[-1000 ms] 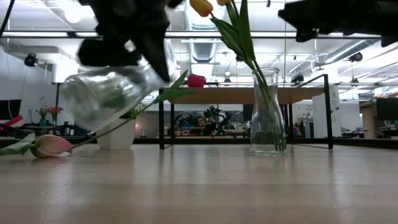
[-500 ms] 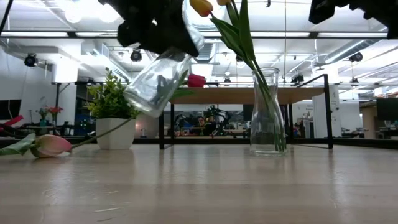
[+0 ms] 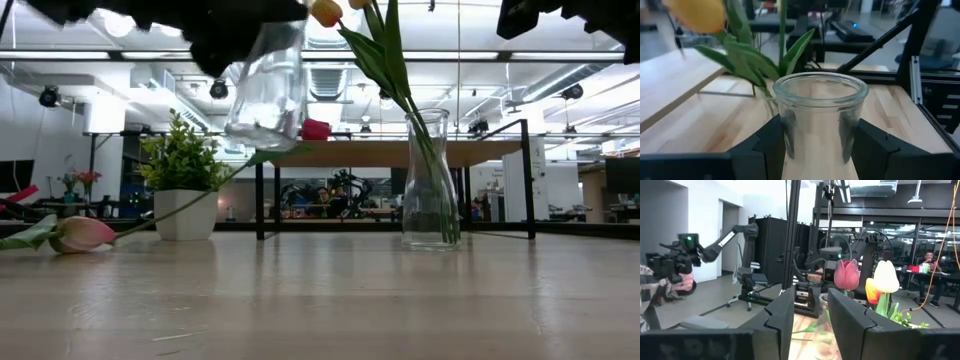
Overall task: Pick and place flowers into a vace then onto a shelf
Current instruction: Adjust the left transparent vase
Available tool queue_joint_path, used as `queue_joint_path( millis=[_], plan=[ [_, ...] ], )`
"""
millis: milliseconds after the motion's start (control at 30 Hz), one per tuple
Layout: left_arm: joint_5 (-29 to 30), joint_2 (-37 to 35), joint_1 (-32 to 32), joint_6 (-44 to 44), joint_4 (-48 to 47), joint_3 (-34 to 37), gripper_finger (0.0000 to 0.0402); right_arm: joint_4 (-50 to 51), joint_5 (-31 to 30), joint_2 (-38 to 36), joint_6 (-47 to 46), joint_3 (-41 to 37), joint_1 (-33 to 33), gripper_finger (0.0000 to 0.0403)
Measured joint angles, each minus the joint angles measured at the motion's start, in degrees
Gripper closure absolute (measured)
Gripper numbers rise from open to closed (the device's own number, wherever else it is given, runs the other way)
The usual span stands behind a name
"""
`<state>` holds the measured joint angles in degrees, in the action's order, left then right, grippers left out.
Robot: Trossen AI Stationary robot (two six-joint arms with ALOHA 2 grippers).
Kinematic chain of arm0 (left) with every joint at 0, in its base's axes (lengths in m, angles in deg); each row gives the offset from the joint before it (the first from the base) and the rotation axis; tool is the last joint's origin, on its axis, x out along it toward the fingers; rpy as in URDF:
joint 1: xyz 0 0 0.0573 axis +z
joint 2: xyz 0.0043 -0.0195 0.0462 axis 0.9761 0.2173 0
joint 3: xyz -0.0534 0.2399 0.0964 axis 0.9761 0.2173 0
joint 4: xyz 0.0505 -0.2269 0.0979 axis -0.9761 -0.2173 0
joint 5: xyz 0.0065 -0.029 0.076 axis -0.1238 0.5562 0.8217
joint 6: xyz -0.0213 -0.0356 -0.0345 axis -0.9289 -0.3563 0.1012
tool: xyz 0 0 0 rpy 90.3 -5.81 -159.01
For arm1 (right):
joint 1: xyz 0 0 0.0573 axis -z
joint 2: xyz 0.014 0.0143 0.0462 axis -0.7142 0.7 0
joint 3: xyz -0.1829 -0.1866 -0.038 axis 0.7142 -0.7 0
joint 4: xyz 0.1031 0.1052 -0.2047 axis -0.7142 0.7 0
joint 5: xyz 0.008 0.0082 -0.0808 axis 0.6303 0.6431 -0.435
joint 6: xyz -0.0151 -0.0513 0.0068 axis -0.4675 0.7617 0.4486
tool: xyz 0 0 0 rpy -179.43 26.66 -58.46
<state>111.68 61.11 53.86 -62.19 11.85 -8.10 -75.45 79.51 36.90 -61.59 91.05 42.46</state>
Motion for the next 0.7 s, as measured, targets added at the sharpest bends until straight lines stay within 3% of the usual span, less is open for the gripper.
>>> queue_joint_path(
  millis=[167, 400, 567, 700],
  plan=[
    [0.0, -1.8, 0.2, 3.8, 7.4, 5.9, 0.0242, 0.0, 0.0, 0.0, 0.1, 0.0, 0.0, 0.0298],
    [-3.0, 0.1, 0.4, 9.4, 7.5, 4.8, 0.0242, 0.0, 0.0, 0.0, 1.5, 0.0, 0.0, 0.0297],
    [-5.5, 2.8, 0.8, 14.2, 14.9, 5.5, 0.0242, 0.3, -0.3, 0.0, 1.5, 0.0, 0.0, 0.0303],
    [-5.5, 3.6, 1.7, 13.0, 15.2, 6.5, 0.0242, 0.5, -0.3, 0.0, 1.5, 0.0, 0.0, 0.0301]
  ],
)
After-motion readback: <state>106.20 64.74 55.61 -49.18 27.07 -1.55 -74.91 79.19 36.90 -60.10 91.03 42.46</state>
